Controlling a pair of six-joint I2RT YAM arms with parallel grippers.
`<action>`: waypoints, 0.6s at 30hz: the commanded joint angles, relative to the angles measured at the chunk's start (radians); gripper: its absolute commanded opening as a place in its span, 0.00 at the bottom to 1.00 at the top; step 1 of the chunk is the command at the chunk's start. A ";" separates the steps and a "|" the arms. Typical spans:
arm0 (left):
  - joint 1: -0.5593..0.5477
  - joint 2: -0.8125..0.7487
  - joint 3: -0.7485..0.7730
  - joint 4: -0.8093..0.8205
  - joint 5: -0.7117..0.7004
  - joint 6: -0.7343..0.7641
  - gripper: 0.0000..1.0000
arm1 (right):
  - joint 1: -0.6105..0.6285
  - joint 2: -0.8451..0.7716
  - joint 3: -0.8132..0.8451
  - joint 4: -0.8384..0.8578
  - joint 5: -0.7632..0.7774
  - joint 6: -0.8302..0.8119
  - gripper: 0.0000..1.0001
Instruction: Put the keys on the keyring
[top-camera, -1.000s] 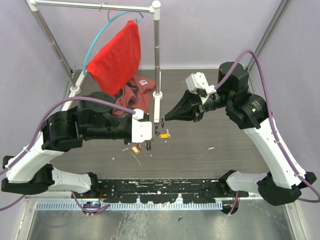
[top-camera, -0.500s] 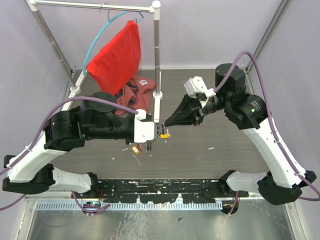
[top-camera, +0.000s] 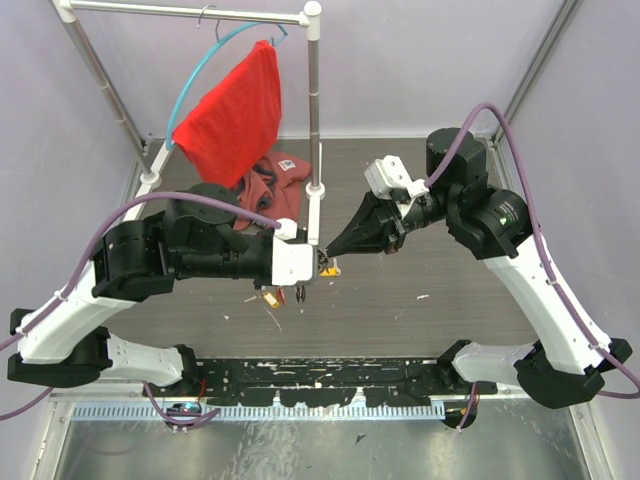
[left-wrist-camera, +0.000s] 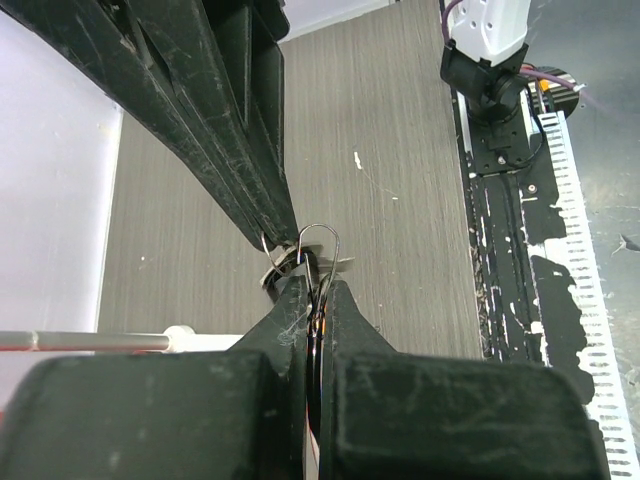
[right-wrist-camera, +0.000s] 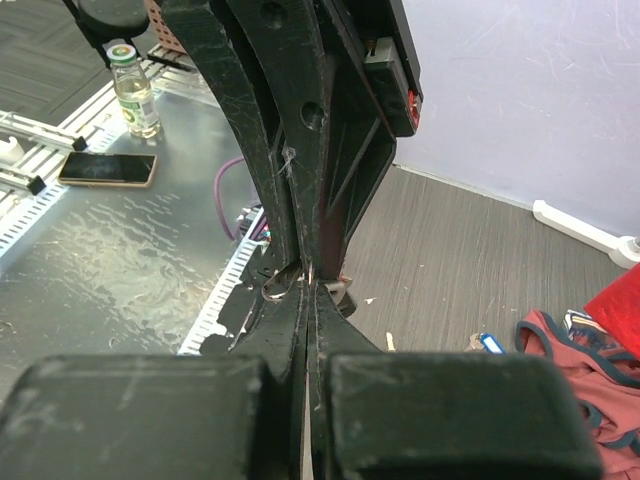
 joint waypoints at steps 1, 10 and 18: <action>-0.004 -0.008 0.043 0.018 0.006 -0.005 0.00 | 0.015 0.006 0.043 -0.002 -0.031 -0.012 0.01; -0.004 -0.013 0.043 0.021 -0.003 -0.004 0.00 | 0.019 0.008 0.055 -0.041 -0.033 -0.040 0.01; -0.004 -0.008 0.043 0.017 -0.006 -0.004 0.00 | 0.019 -0.004 0.064 -0.041 -0.060 -0.043 0.01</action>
